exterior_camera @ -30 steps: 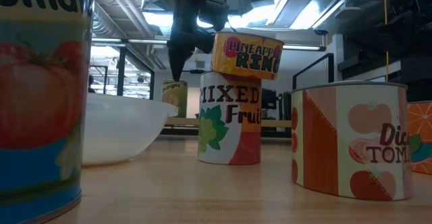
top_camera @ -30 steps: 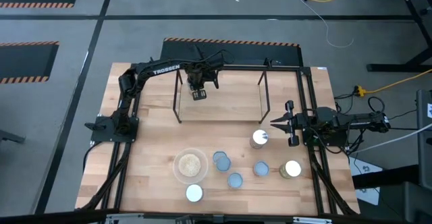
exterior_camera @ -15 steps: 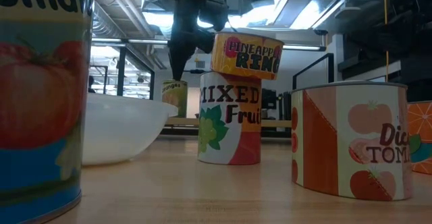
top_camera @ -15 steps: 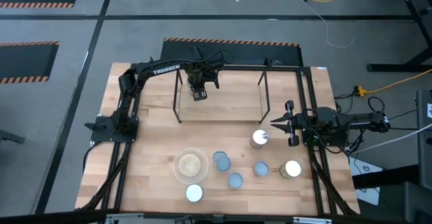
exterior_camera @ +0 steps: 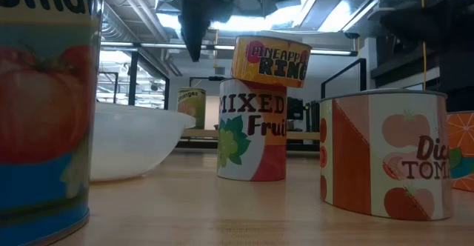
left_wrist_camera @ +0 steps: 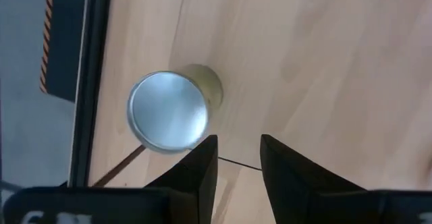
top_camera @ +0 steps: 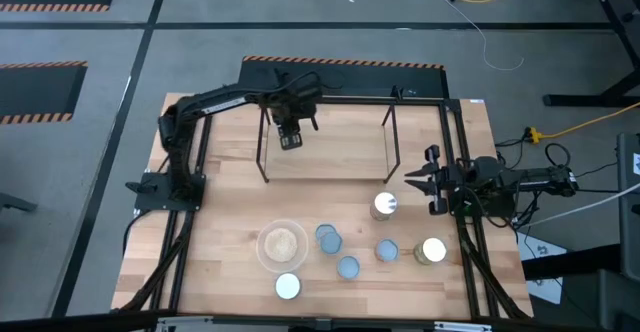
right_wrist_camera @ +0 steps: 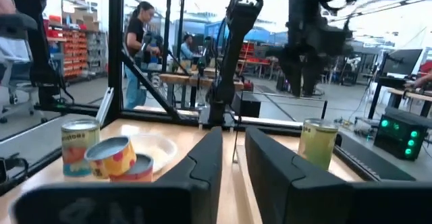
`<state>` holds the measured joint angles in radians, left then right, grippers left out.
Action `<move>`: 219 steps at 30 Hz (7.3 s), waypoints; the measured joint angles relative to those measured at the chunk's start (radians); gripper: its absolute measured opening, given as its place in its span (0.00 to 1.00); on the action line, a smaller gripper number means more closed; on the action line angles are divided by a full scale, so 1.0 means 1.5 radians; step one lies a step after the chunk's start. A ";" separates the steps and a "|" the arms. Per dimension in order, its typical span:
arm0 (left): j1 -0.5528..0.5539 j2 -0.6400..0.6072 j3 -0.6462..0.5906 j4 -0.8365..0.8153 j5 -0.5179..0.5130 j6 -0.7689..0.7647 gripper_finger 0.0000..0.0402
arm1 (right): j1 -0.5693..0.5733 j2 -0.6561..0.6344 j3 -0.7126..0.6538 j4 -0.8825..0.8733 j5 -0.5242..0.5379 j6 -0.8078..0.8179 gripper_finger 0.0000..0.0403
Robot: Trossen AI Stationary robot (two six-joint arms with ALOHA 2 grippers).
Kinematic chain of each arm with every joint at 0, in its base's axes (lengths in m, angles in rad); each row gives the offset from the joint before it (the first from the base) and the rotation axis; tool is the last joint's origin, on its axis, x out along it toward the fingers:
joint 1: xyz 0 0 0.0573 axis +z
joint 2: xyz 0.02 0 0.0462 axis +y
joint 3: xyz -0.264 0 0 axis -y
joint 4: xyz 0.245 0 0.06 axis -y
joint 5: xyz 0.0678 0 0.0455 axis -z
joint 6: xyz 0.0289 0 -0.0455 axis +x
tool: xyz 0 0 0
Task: Pick and place cans onto a shelf
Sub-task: Put the canned orange on the shelf
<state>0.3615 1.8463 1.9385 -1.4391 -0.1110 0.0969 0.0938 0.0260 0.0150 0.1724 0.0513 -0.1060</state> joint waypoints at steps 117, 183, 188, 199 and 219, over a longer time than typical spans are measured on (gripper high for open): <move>-0.427 -0.519 -0.884 0.936 -0.045 -0.215 0.26 | 0.347 1.031 0.608 -0.542 -0.089 0.307 0.03; -0.427 -0.519 -0.884 0.936 -0.035 -0.217 0.26 | -0.089 1.134 1.058 -0.517 -0.139 -0.178 0.01; -0.426 -0.519 -0.884 0.935 -0.035 -0.216 0.26 | -0.120 1.183 1.058 -0.495 -0.140 -0.198 0.01; -0.426 -0.519 -0.884 0.935 -0.037 -0.215 0.26 | -0.160 1.279 1.058 -0.456 -0.140 -0.232 0.01; -0.427 -0.519 -0.884 0.935 -0.042 -0.215 0.26 | -0.172 1.327 1.057 -0.388 -0.141 -0.232 0.01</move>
<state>-0.2783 1.0686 0.6128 -0.0362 -0.1740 -0.2253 -0.1647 2.0160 1.6012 -0.4102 -0.1599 -0.4539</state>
